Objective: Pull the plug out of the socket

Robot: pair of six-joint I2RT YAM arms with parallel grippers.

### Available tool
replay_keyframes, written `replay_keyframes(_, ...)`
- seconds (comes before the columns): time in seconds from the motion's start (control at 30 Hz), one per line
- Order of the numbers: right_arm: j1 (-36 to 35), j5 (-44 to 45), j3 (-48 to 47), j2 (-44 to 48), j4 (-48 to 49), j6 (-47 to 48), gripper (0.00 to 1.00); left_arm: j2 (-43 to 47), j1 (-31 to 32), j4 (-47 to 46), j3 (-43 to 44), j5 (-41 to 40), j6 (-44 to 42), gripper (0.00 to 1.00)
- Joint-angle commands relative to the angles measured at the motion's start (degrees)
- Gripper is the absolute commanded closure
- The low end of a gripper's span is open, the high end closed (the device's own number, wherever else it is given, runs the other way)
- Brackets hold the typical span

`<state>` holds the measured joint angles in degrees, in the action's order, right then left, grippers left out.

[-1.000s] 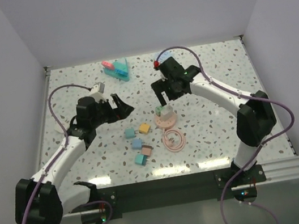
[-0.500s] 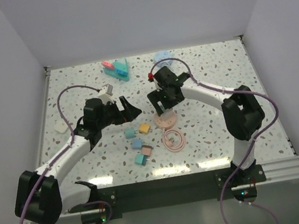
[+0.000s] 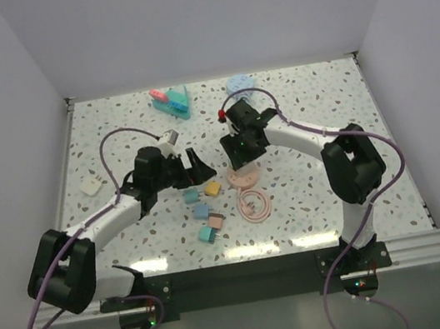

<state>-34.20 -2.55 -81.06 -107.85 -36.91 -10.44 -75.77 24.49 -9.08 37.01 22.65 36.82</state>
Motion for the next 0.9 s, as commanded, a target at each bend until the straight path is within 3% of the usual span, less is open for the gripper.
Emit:
replay_keyframes(0.0, 1.93, -3.41, -3.75, 2.73, -0.89, -5.02, 1.00, -4.03, 1.87, -3.83, 2.44, 3.18, -1.75, 0.00)
replay_keyframes(0.23, 6.60, -12.38, -4.99, 7.04, -0.45, -7.32, 1.00, -11.76, 3.19, -8.76, 7.01, 4.33, -1.66, 0.00)
replay_keyframes(0.43, 6.95, -15.64, -4.46, 10.64, -2.21, -5.82, 1.00, -16.59, 3.98, -13.24, 11.58, 5.99, 0.09, 0.00)
replay_keyframes(0.7, 7.30, -18.01, -2.62, 15.30, 1.04, -9.07, 1.00, -20.74, 6.18, -12.63, 15.98, 7.93, 0.19, 0.00)
replay_keyframes(0.8, 7.39, -19.86, -2.62, 15.74, 2.80, -10.39, 1.00, -20.65, 6.36, -13.15, 14.93, 9.42, 0.18, 0.10)
replay_keyframes(0.87, 7.39, -21.18, -2.61, 15.83, 3.86, -10.74, 1.00, -20.65, 6.36, -13.50, 14.23, 10.22, 0.36, 0.25)
